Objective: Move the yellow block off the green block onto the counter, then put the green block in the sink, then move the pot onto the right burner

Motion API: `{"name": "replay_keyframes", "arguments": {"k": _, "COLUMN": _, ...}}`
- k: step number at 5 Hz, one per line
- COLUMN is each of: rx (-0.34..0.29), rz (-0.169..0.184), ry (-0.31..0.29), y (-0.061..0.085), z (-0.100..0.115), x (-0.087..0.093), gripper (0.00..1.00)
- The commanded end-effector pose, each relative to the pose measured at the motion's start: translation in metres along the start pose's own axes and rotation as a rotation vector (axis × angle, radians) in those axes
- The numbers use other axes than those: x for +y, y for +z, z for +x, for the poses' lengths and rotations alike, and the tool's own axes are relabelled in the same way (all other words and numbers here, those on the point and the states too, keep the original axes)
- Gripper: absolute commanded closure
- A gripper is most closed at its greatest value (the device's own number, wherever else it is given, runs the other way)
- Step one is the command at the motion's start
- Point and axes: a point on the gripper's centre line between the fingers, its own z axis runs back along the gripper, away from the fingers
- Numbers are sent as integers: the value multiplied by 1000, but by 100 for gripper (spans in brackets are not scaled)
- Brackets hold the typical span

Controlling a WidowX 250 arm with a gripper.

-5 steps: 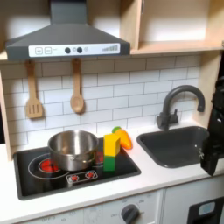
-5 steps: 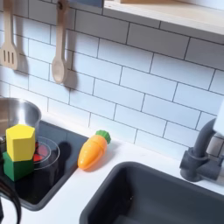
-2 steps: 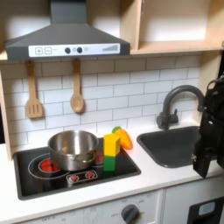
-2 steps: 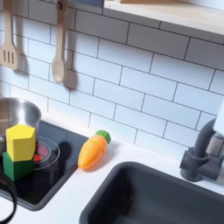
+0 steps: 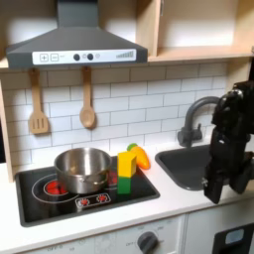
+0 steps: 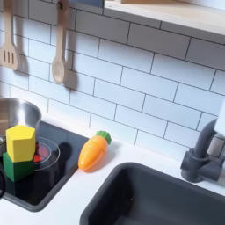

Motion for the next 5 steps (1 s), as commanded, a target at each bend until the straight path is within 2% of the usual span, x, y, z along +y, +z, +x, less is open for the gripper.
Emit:
{"name": "replay_keyframes", "arguments": {"k": 1, "rx": 2, "rz": -1, "ry": 102, "y": -8, "z": 30, "x": 22, "gripper": 0}}
{"name": "replay_keyframes", "arguments": {"k": 3, "rx": -30, "rz": -49, "ry": 135, "y": -7, "z": 54, "x": 43, "gripper": 0}}
{"name": "replay_keyframes", "arguments": {"k": 5, "rx": -37, "rz": -76, "ry": 92, "y": -12, "z": 71, "x": 51, "gripper": 0}}
